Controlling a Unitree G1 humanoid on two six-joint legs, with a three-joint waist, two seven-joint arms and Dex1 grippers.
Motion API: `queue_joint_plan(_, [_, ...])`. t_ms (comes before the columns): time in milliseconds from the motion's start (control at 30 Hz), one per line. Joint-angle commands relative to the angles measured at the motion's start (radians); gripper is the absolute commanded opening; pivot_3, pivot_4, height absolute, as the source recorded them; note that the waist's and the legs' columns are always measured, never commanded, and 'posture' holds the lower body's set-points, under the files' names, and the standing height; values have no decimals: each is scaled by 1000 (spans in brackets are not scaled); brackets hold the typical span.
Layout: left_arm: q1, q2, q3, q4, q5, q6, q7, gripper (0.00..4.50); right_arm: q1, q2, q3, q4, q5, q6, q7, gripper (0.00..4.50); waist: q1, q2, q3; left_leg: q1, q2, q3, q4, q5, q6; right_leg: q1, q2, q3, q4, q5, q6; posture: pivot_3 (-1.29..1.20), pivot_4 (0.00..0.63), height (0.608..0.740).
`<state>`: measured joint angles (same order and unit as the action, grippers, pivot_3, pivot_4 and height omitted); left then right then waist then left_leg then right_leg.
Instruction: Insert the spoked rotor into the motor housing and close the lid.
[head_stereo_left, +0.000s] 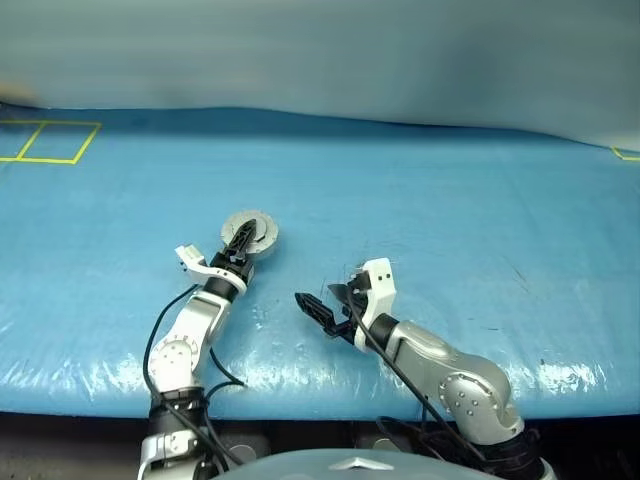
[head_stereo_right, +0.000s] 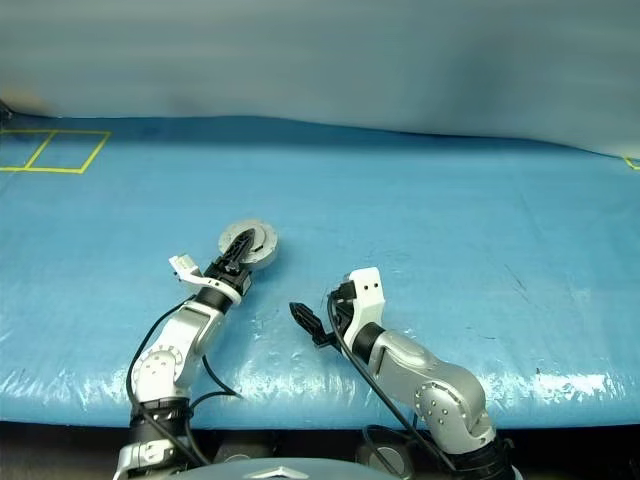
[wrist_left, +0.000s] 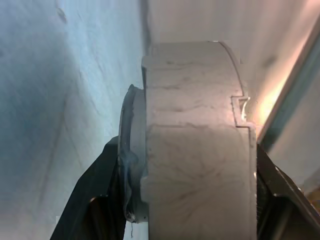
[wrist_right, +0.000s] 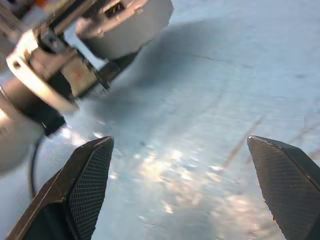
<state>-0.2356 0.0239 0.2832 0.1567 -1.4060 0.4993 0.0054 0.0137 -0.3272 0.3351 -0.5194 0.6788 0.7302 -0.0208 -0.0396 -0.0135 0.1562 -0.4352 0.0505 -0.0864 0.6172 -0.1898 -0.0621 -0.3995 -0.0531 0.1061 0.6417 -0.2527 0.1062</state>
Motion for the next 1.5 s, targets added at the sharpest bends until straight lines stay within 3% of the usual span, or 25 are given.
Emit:
queue_joint_plan(33, [-173, 28, 47, 149, 101, -52, -17, 2369, 22, -24, 47, -35, -158, -63, 14, 4500, 4, -1, 0, 0, 0, 0, -1, 0, 0, 0, 0, 0, 0, 0, 0, 0, 150, 740])
queue_joint_plan(367, [-644, 101, 116, 800, 405, -173, -152, 2369, 70, 37, 39, -32, -300, -75, 40, 4500, 5, -6, 3, -3, -2, -3, -3, 0, 0, -1, 0, -1, -3, 5, 4, 0, 150, 740])
queue_joint_plan(600, [-712, 114, 136, 1021, 580, -201, -126, 2369, 86, 74, 21, -34, -351, -72, 56, 4500, 3, -6, 4, 0, -2, -3, -6, 1, 0, 0, -1, -1, -1, 4, 3, 0, 150, 740])
queue_joint_plan(633, [-701, 116, 135, 1030, 601, -193, -120, 2929, 89, 78, 17, -33, -355, -73, 60, 4500, 2, -6, 4, 1, -2, -4, -5, 1, -1, 1, 0, -1, 0, 4, 3, 0, 150, 740])
queue_joint_plan(800, [-620, 126, 158, 1011, 650, -129, -64, 4289, 91, 106, 1, -28, -373, -76, 69, 4500, -6, -5, -2, 10, -2, -3, -5, 1, -1, 8, -1, -1, 1, 1, 8, 0, 150, 740])
queue_joint_plan(967, [-427, 141, 158, 813, 669, 30, -19, 4456, 98, 146, 6, -17, -386, -80, 83, 4500, -40, 0, -15, 29, 0, 0, -8, -1, -3, 23, -1, -1, 1, -4, -1, 0, 150, 740])
queue_joint_plan(1200, [-45, 131, 131, 238, 620, 348, 63, 4456, 66, 159, 15, 17, -390, -69, 143, 4500, -61, 0, -35, 59, 3, 5, -18, -8, -12, 38, -1, 2, 1, -9, -7, 0, 150, 740])
queue_joint_plan(1333, [171, 219, -80, -100, 775, 230, -88, 4456, 46, 157, 4, 36, -393, -100, 188, 4500, -65, 1, -36, 61, 3, 5, -22, -9, -14, 37, -2, 3, -1, -10, -8, 0, 150, 740])
queue_joint_plan(1500, [302, 229, -164, -295, 896, -7, -183, 4456, 62, 132, 17, 72, -465, -318, 256, 4500, -51, -3, -31, 52, 2, 6, -25, -9, -15, 26, -2, 4, -2, -11, -9, 0, 150, 740])
